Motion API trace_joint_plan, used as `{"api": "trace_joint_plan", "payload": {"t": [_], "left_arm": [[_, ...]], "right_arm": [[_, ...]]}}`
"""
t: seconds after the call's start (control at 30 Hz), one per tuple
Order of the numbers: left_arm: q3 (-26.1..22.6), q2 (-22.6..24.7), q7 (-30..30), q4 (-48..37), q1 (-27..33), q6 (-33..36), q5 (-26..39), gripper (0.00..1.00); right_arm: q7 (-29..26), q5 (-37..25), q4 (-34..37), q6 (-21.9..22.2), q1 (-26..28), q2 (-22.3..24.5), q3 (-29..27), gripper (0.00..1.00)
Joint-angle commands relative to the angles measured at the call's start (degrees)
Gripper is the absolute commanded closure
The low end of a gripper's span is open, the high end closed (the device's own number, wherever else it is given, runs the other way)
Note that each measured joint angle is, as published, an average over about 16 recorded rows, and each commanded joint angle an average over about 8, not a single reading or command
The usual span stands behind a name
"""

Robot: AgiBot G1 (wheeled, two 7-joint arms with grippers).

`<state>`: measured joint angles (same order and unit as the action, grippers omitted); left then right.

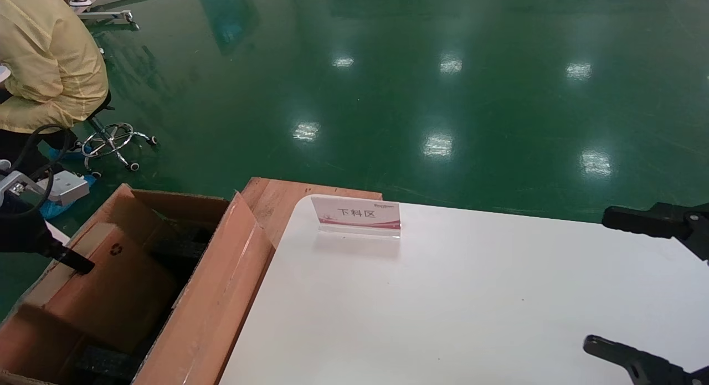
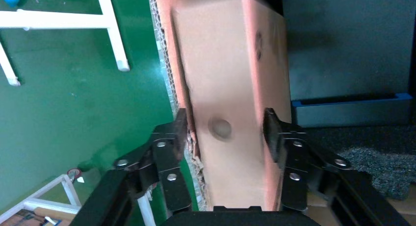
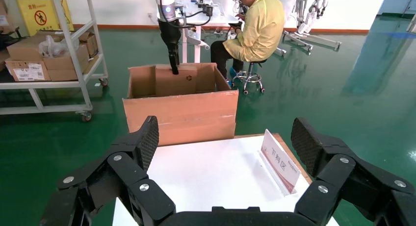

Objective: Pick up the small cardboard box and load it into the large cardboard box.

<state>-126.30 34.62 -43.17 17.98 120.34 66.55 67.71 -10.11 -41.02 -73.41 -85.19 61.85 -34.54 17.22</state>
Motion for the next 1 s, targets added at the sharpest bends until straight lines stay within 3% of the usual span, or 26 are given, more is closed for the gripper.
{"api": "trace_joint_plan", "payload": {"t": [0.03,0.63,1.0], "left_arm": [[-0.02,-0.04,-0.01,0.03,0.02,-0.01,0.02,0.0],[1.75,2.22,5.31,3.99,6.27,-1.85,0.16,0.0],[4.37,0.16,10.26,15.03,13.76,-8.14,0.29,0.0]], "right_arm": [[0.0,0.0,0.0,0.0,0.0,0.0,0.0,0.0],[0.02,0.0,0.06,-0.01,0.01,0.0,0.02,0.0],[0.04,0.02,0.08,-0.01,0.03,0.01,0.05,0.0]]}}
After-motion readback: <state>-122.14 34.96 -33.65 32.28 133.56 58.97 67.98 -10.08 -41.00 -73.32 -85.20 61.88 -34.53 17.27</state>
